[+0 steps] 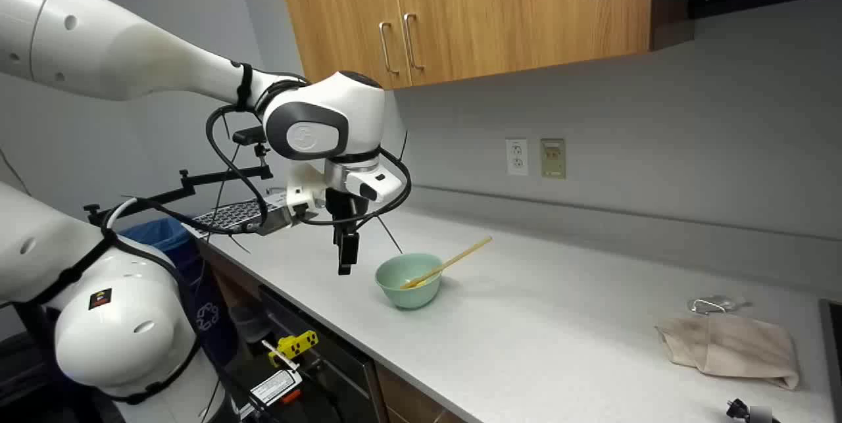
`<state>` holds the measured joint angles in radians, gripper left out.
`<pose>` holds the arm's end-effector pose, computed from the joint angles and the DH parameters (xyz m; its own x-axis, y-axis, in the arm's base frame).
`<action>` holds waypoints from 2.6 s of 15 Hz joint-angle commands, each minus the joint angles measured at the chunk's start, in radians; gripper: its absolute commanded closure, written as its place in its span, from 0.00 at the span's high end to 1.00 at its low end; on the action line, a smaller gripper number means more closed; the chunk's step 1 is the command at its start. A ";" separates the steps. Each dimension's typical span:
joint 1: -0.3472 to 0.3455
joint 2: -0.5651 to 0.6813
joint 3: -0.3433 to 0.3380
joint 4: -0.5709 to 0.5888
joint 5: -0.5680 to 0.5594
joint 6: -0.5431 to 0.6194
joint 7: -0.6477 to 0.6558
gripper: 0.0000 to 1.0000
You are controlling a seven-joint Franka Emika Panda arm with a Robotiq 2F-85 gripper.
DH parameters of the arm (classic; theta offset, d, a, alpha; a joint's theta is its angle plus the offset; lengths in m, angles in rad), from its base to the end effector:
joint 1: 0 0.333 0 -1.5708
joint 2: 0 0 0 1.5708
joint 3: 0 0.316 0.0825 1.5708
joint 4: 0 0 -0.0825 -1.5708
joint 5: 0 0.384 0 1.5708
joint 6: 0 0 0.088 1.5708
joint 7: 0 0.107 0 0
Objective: Use the ladle to stir in the bowl
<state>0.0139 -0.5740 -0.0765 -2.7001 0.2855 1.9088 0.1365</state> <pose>0.3324 0.0011 0.3902 0.9280 -0.2592 -0.2677 -0.3257 -0.9133 -0.2446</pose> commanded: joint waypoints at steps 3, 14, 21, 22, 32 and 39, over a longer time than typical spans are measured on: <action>-0.021 0.001 0.020 0.003 0.009 -0.006 -0.009 1.00; -0.021 0.001 0.020 0.003 0.009 -0.006 -0.009 1.00; -0.018 0.002 0.018 0.003 0.012 -0.007 -0.017 1.00; -0.018 0.005 0.021 0.004 0.011 -0.003 -0.014 1.00; -0.004 0.003 0.116 -0.022 -0.021 0.221 0.029 1.00; 0.003 0.016 0.106 -0.008 -0.008 0.198 0.011 1.00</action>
<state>0.0136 -0.5579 0.0333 -2.7094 0.2798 2.1089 0.1462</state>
